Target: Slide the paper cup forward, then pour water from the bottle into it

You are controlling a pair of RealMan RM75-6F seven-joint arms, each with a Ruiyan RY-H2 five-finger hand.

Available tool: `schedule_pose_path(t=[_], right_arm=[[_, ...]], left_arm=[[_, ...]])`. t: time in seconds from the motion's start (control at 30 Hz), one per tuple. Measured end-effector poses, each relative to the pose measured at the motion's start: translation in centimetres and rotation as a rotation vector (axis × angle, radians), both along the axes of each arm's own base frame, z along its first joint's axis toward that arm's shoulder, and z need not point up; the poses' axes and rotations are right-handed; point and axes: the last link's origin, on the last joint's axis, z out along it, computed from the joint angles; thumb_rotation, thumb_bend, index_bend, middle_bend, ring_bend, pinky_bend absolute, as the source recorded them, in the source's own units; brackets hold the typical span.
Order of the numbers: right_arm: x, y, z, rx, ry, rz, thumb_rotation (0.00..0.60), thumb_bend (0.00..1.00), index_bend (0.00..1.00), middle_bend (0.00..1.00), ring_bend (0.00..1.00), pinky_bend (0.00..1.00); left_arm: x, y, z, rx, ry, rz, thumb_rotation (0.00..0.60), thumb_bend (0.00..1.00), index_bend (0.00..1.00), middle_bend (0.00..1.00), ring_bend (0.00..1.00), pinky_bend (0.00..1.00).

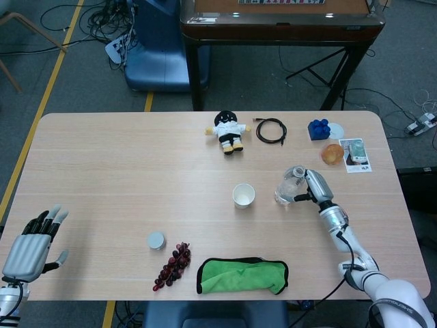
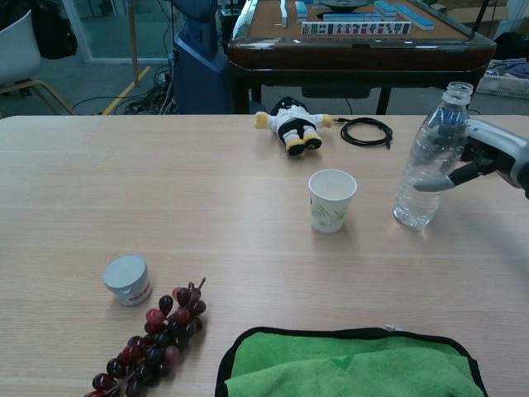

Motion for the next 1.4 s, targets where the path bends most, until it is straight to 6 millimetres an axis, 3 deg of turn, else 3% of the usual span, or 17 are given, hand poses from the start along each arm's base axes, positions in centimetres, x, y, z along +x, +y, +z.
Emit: schedule_pose_path(t=[0.5, 0.93, 1.4], right_arm=[[1.8, -0.7, 0.7, -0.081, 0.111, 0.09, 0.6, 0.2, 0.62, 0.59, 0.48, 0.58], [5.2, -1.9, 1.5, -0.132, 0.436, 0.23, 0.6, 0.2, 0.62, 0.6, 0.49, 0.58], [8.7, -2.6, 1.2, -0.099, 0.773, 0.298, 0.6, 0.2, 0.62, 0.6, 0.49, 0.58]], left_arm=[[0.2, 0.1, 0.3, 0.013, -0.007, -0.008, 0.6, 0.28, 0.08, 0.0, 0.0, 0.11], [0.7, -0.1, 0.7, 0.024, -0.014, -0.028, 0.6, 0.28, 0.08, 0.0, 0.0, 0.11], [1.0, -0.1, 1.1, 0.034, -0.023, -0.035, 0.6, 0.27, 0.08, 0.0, 0.0, 0.11]])
